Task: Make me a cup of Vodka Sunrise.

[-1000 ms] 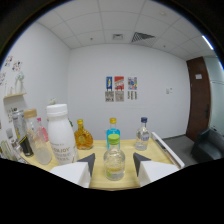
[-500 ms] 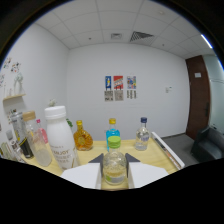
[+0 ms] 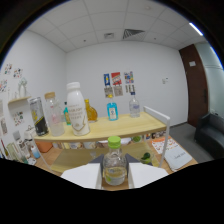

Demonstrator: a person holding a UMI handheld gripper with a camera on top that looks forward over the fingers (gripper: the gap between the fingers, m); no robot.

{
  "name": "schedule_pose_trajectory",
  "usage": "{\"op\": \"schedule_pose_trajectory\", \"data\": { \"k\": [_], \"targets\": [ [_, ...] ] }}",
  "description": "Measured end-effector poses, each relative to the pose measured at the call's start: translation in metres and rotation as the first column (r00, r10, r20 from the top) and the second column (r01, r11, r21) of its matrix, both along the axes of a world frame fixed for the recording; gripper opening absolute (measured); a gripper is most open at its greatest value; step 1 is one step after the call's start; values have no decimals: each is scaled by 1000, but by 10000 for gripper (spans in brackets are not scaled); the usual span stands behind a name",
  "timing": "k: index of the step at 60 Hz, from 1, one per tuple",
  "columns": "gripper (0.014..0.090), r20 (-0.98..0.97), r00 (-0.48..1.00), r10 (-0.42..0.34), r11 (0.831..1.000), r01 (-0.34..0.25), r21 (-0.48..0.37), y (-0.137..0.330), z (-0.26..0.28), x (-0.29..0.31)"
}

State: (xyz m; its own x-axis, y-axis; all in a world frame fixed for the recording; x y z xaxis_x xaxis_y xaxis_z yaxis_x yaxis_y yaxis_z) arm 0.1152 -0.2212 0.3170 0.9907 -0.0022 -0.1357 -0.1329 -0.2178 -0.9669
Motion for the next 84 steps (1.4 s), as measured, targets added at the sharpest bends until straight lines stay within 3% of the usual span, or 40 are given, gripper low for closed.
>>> {"op": "schedule_pose_trajectory", "data": {
  "k": [8,16,30,43,54,69,84],
  "targets": [
    [349,-28,1000,-13,994,10,-106,-5,-73,-3],
    [351,1,1000,-17,987,17,-161,-2,-124,-3],
    [349,417,907,60,982,22,-190,9,-144,7],
    [349,801,575,164,980,-2,-199,16,-139,7],
    [348,962,180,203,979,-37,-200,20,-129,0],
    [348,930,-297,216,969,-48,-240,22,-126,-8],
    [349,782,-589,206,967,-3,-257,27,-115,-7]
  ]
}}
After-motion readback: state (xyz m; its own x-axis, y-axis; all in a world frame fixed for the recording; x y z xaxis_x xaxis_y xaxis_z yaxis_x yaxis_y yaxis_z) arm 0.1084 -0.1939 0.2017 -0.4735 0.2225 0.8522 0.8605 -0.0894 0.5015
